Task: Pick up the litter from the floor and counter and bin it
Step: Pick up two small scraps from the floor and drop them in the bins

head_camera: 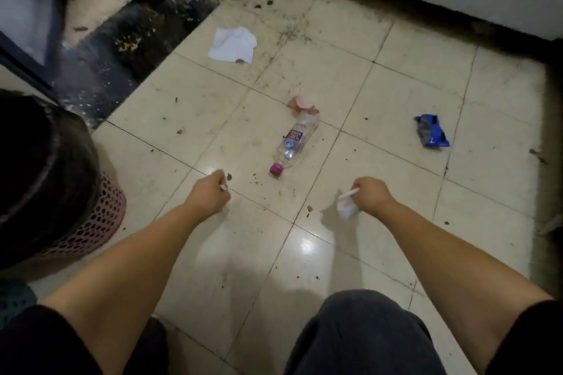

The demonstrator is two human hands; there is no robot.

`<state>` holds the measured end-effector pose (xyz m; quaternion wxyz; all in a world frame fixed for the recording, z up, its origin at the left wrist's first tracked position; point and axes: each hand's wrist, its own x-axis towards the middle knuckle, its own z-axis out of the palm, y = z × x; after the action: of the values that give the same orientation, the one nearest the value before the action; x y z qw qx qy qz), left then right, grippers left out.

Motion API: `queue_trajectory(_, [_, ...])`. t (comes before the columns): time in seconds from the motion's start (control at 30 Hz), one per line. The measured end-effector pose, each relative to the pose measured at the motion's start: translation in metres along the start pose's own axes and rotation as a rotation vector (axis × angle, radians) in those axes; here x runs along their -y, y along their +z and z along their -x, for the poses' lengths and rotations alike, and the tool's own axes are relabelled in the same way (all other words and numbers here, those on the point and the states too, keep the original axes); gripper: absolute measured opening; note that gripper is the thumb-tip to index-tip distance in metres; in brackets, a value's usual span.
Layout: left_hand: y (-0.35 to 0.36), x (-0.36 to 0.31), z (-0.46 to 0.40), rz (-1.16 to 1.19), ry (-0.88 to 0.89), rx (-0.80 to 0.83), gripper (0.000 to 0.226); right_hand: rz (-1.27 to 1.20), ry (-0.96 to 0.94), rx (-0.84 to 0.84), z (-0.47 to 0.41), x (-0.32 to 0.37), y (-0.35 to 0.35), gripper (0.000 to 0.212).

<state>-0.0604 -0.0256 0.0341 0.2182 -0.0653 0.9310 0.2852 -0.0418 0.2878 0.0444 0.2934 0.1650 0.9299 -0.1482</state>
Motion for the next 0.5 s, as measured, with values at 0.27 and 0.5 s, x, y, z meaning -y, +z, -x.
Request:
queue_trajectory(0.27, [-0.204,-0.026,0.038,0.321,0.070,-0.323,0.028,-0.192,-0.499,-0.170,0.043,0.248,-0.116,0.026])
queue_trajectory(0.5, [-0.318,0.101,0.095,0.265,-0.049,-0.543,0.026,-0.100,-0.941,-0.192,0.126,0.440,-0.084,0.023])
